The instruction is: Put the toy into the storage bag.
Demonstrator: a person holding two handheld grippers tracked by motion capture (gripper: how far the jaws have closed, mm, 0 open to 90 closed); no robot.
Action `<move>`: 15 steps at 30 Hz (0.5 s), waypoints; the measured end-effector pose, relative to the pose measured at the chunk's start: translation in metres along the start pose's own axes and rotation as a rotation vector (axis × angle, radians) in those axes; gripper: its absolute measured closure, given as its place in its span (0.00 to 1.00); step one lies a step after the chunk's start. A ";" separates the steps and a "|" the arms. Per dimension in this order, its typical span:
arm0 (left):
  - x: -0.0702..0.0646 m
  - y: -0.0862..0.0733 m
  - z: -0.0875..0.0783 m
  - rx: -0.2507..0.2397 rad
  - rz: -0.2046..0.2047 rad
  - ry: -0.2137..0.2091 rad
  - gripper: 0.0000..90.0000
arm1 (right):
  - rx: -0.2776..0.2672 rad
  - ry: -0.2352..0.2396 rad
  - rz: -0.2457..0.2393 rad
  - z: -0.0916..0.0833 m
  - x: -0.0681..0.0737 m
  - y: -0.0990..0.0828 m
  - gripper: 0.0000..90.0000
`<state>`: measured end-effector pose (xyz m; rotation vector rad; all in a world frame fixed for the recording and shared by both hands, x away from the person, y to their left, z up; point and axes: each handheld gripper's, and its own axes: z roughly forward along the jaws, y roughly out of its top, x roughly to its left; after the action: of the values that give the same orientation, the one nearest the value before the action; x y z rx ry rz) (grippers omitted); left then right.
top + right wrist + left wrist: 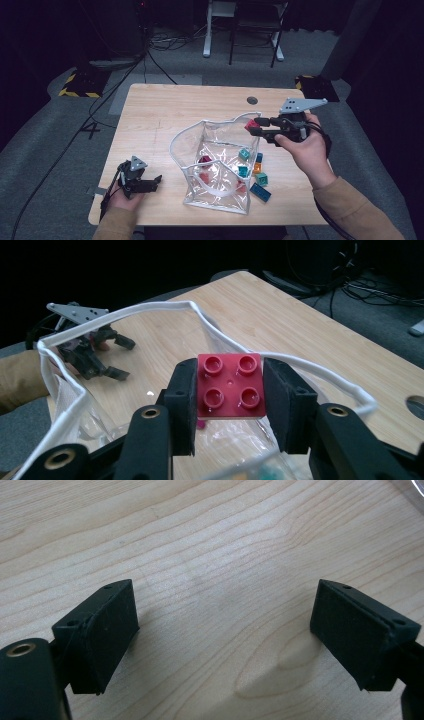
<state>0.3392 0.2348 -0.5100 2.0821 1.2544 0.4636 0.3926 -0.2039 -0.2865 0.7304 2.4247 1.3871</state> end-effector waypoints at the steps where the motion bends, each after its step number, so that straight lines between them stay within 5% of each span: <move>1: 0.000 0.000 0.000 0.004 0.004 0.000 0.13 | 0.001 0.007 -0.001 0.004 0.002 0.002 0.66; 15: 0.000 0.000 0.000 0.005 0.005 0.001 0.13 | 0.003 0.081 -0.026 0.038 0.021 0.020 0.66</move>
<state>0.3393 0.2352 -0.5098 2.0898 1.2516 0.4642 0.3977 -0.1561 -0.2886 0.6529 2.4889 1.4295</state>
